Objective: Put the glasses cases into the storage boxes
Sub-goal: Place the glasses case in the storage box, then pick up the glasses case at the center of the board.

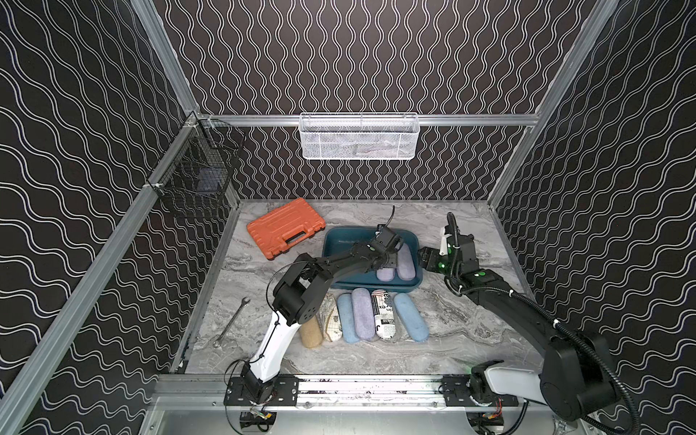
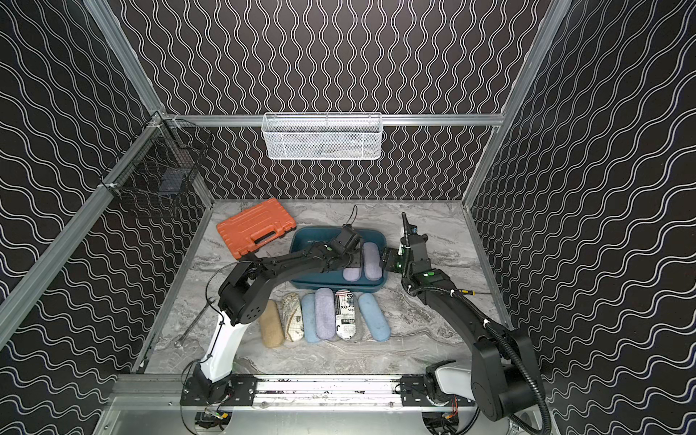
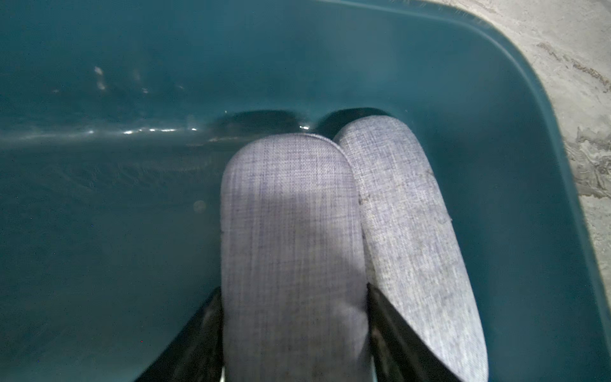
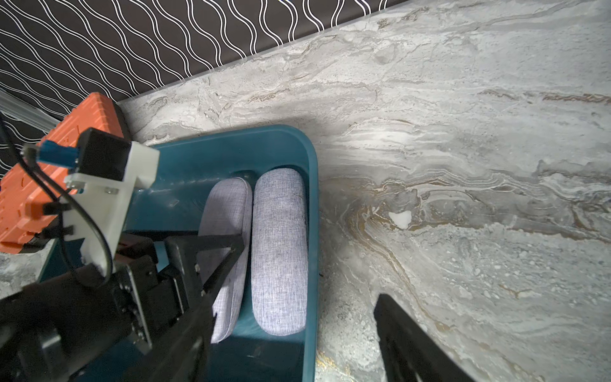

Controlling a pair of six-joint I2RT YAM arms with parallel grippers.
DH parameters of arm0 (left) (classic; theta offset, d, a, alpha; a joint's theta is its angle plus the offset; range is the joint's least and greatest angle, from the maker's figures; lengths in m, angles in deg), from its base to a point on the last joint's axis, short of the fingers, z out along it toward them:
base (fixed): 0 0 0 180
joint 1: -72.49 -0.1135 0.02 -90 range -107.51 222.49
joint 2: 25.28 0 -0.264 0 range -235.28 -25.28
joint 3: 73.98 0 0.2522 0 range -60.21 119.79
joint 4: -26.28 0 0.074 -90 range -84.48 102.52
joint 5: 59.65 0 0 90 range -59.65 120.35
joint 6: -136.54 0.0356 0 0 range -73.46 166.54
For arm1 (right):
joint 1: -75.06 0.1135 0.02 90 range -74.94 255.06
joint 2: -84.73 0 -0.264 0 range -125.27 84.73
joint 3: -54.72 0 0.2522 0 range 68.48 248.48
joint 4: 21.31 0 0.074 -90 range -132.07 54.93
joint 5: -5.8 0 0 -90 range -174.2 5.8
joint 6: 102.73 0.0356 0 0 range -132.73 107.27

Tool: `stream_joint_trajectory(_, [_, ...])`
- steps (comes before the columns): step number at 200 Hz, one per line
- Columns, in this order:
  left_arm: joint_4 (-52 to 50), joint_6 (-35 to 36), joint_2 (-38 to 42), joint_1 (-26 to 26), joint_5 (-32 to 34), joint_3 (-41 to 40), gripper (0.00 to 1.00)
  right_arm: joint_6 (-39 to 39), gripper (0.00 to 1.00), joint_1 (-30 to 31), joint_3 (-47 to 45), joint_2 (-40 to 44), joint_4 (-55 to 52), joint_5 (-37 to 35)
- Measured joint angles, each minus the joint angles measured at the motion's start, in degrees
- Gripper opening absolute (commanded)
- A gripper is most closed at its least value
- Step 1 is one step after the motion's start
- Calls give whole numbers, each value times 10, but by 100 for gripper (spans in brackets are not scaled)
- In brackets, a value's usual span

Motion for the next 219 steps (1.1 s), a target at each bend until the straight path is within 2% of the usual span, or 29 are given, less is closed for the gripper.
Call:
stream_joint_trajectory(65, [3,-4,21,-1,5,-15,74,0,78,-1,0,2,0,0])
stream_joint_trajectory(125, [16,-3,78,-2,2,-20,87,0,78,-1,-2,12,0,0])
stream_joint_trajectory(181, [21,1,144,-5,0,-50,89,2,78,-2,-2,17,0,0])
stream_joint_trajectory(219, [22,16,233,-8,11,-101,89,2,80,-2,-3,26,0,4])
